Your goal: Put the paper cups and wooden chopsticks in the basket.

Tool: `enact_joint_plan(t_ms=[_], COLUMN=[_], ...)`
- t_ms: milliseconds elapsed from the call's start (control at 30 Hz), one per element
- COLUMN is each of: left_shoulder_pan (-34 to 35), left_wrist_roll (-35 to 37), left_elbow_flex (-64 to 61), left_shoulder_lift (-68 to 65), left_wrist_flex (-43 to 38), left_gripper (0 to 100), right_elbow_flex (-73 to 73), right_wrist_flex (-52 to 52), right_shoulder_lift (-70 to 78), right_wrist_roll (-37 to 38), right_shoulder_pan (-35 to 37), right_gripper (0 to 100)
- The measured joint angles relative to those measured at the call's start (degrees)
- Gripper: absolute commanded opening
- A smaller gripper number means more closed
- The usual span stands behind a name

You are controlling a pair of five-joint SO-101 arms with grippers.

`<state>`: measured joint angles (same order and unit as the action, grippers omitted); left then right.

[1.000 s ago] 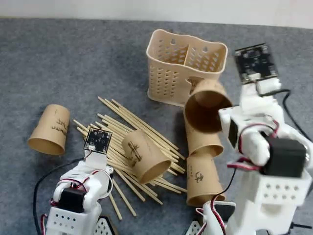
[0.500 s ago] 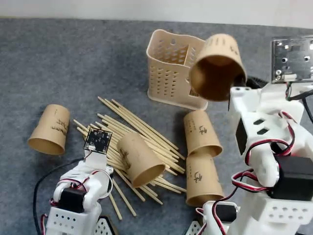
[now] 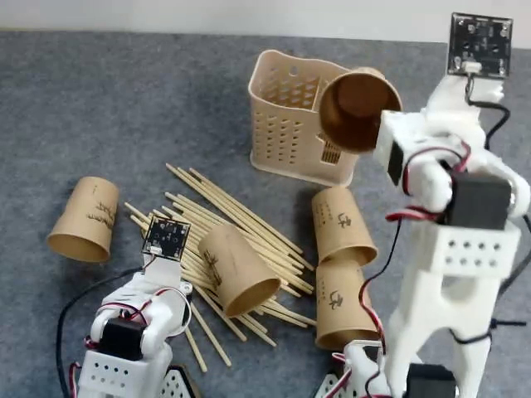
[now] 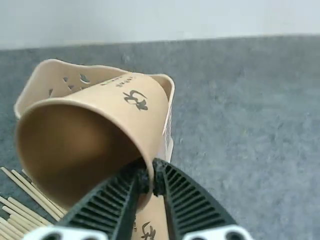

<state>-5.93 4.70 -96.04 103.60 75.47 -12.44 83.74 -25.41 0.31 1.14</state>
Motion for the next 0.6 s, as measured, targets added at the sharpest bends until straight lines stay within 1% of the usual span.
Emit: enact_joint_plan(t_ms=[367,600], left_shoulder_pan=[0.0,0.0], left_wrist_roll=[0.0,0.0], left_elbow_flex=[0.0,0.0], left_shoulder_lift=[0.0,0.0], left_wrist_flex=[0.0,0.0], left_gripper=[1,1], right_elbow_flex=[0.0,0.0], right_wrist_flex=[-2.9,-4.5], right_shoulder_lift=[5.8,6.3], right_wrist_roll=[-0.9,-0.9], right_shoulder_pan=[0.0,0.0], right_gripper=[2.3,13.1])
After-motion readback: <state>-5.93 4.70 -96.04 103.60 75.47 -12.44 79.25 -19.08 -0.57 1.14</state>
